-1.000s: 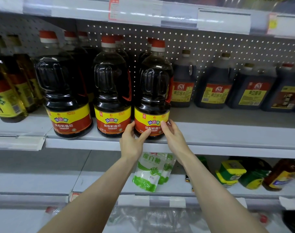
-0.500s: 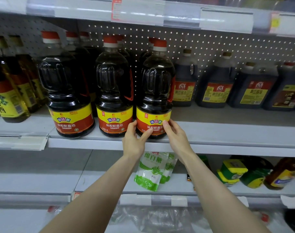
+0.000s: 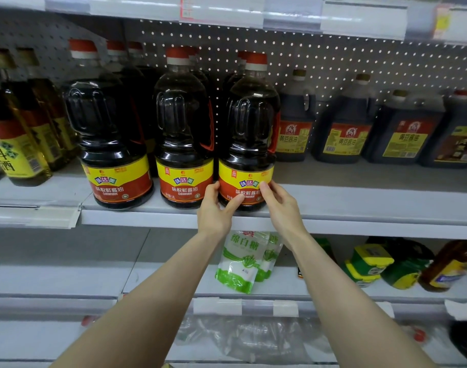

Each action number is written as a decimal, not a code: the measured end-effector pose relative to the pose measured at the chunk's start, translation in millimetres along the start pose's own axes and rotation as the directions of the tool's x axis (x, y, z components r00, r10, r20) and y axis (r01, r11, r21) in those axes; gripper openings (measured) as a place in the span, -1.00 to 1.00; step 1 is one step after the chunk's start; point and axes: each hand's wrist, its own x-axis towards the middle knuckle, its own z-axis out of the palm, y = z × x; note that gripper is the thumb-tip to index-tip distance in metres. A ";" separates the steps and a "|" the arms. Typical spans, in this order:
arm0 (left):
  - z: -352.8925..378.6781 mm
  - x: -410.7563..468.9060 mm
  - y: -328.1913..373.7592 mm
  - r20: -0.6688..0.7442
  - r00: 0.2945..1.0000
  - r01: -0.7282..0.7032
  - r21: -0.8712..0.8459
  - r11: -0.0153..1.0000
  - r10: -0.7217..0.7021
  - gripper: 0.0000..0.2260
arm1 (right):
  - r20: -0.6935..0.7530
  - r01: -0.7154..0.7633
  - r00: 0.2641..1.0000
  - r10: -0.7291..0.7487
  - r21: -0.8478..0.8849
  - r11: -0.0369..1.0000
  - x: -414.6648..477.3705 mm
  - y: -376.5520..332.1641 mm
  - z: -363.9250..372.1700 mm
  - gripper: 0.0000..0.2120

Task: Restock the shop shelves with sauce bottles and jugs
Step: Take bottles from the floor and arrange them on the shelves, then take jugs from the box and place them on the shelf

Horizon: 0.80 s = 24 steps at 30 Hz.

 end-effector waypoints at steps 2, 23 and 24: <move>-0.6 -0.5 0.8 -0.002 1.000 0.000 0.017 1.000 0.000 -0.48 | 0.010 0.000 1.000 0.000 -0.001 1.000 -0.9 -1.5 -0.5 -0.55; -2.0 -86.6 40.4 0.148 0.989 -0.009 0.110 0.994 -0.007 -0.60 | -0.263 -0.042 0.964 0.032 -0.031 0.999 -90.2 -13.6 -71.1 -0.63; 2.3 -89.5 43.0 0.165 0.986 -0.014 0.105 0.994 -0.003 -0.62 | -0.269 -0.041 0.963 0.032 -0.029 0.999 -93.4 -14.6 -79.4 -0.64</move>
